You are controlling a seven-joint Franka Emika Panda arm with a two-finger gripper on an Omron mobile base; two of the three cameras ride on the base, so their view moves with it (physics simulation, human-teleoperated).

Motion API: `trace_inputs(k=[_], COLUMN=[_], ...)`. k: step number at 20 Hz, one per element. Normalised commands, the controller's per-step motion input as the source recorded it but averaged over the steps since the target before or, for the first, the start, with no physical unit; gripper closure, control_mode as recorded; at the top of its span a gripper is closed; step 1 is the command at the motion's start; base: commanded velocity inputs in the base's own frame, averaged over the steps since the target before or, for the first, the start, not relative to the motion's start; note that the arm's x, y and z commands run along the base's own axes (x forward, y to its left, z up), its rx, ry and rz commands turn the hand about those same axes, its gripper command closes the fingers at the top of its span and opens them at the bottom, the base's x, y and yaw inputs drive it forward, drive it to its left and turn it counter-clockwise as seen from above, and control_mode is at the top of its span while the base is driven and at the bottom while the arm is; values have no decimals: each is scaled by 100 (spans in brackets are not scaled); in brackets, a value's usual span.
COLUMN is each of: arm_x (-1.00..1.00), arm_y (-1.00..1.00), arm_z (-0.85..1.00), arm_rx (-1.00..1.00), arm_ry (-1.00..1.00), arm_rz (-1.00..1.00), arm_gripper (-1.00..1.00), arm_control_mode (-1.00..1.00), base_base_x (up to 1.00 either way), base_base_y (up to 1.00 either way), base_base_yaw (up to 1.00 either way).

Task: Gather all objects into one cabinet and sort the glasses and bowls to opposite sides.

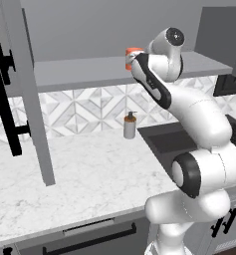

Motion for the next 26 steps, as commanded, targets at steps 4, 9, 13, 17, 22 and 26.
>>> trace_inputs(k=[4,9,13,17,22,26], arm_x=[13,5,0,21,20,9], arm_y=[7,6,3,0,0,14], arm_z=[0,-49,-5,0,1,0], arm_rx=[2,-15,-1,0,0,-3], arm_ry=[10,22,8,0,0,0], arm_rz=[2,2,4,0,2,6], arm_gripper=[-100,-100,-100,-100,-100,100], arm_control_mode=[-100,-100,-100,-100,-100,-100], base_base_x=[0,0,0,0,0,0], base_base_y=[0,0,0,0,0,0], base_base_yaw=[0,0,0,0,0,0])
